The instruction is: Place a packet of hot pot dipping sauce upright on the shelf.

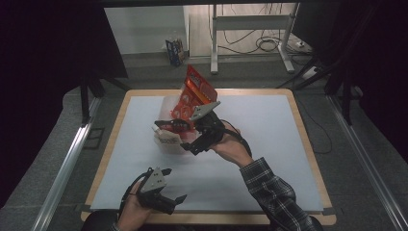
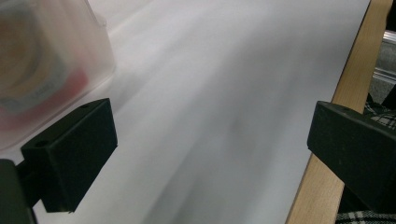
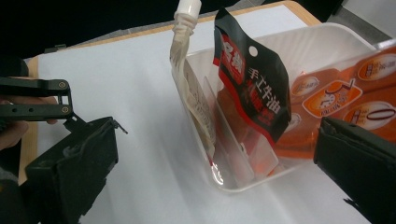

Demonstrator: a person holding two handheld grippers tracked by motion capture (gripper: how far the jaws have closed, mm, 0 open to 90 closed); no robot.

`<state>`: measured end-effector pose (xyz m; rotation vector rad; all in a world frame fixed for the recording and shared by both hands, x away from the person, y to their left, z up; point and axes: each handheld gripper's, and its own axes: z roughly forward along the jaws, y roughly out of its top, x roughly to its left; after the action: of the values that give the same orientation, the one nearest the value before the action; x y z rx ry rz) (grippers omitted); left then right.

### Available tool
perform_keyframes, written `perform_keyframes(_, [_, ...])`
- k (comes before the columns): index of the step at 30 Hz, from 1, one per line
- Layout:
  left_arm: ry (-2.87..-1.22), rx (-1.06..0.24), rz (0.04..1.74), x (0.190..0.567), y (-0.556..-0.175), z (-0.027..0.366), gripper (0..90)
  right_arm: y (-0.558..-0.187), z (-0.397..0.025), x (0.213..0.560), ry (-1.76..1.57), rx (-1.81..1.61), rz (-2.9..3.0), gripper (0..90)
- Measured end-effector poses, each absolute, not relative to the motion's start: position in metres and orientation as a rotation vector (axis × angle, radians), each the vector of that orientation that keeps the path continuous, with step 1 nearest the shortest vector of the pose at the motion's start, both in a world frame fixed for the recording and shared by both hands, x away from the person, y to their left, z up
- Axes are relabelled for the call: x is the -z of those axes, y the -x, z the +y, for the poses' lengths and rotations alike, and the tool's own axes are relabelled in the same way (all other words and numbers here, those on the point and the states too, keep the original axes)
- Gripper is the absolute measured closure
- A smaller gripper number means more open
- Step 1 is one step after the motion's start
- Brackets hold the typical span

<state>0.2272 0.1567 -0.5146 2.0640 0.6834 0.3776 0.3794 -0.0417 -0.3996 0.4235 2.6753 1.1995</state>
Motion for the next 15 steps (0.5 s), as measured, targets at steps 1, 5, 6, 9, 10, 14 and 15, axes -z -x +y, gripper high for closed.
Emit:
perform_keyframes(1, [-2.063,-0.378,0.683,0.515,-0.227,0.157,1.3,-0.379,-0.044,0.400,-0.432,-1.215,2.670,0.0])
perform_keyframes(5, [-2.056,-0.376,0.684,0.514,-0.227,0.157,1.2,-0.376,-0.049,0.404,-0.436,-1.223,2.647,0.0])
perform_keyframes(6, [-2.056,-0.377,0.683,0.514,-0.227,0.157,1.2,-0.376,-0.050,0.405,-0.435,-1.220,2.644,0.0])
perform_keyframes(9, [-2.057,-0.380,0.681,0.514,-0.227,0.158,1.1,-0.374,-0.053,0.410,-0.448,-1.223,2.626,0.0])
perform_keyframes(10, [-2.057,-0.381,0.681,0.514,-0.227,0.158,1.1,-0.374,-0.053,0.410,-0.448,-1.223,2.626,0.0])
perform_keyframes(14, [-2.057,-0.387,0.681,0.515,-0.228,0.158,1.1,-0.370,-0.056,0.415,-0.435,-1.234,2.606,0.0])
perform_keyframes(15, [-2.057,-0.389,0.680,0.515,-0.228,0.158,1.0,-0.368,-0.058,0.417,-0.430,-1.245,2.597,0.0])
